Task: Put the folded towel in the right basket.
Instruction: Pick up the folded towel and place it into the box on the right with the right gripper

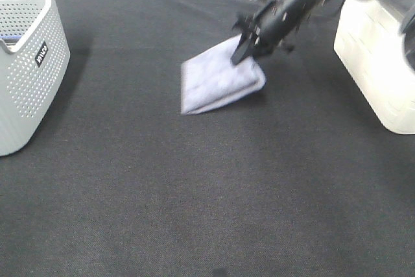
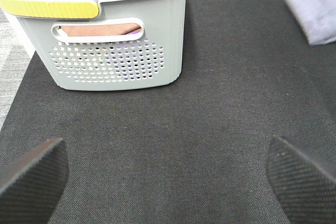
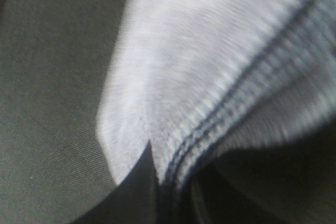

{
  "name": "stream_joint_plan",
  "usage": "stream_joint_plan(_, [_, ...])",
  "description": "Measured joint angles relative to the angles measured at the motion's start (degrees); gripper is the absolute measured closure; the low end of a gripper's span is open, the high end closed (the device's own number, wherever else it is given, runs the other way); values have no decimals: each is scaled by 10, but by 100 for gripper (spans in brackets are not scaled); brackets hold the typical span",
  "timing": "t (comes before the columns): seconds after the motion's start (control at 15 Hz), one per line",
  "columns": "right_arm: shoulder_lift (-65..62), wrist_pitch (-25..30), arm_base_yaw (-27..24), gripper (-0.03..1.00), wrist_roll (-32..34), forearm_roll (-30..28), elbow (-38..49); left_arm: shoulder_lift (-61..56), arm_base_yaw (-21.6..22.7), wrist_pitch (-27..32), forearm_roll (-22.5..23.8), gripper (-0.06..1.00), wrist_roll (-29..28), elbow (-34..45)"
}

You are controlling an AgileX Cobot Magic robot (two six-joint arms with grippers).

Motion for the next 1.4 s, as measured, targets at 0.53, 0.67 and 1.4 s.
stream_joint_plan(0.53, [-209, 3, -14, 90, 7, -177, 0, 0, 0, 0, 0, -3, 0, 0])
stream_joint_plan(0.67, [-264, 3, -53, 90, 17, -193, 0, 0, 0, 0, 0, -3, 0, 0])
stream_joint_plan(1.4, [-292, 4, -274, 90, 80, -258, 2, 0, 0, 0, 0, -3, 0, 0])
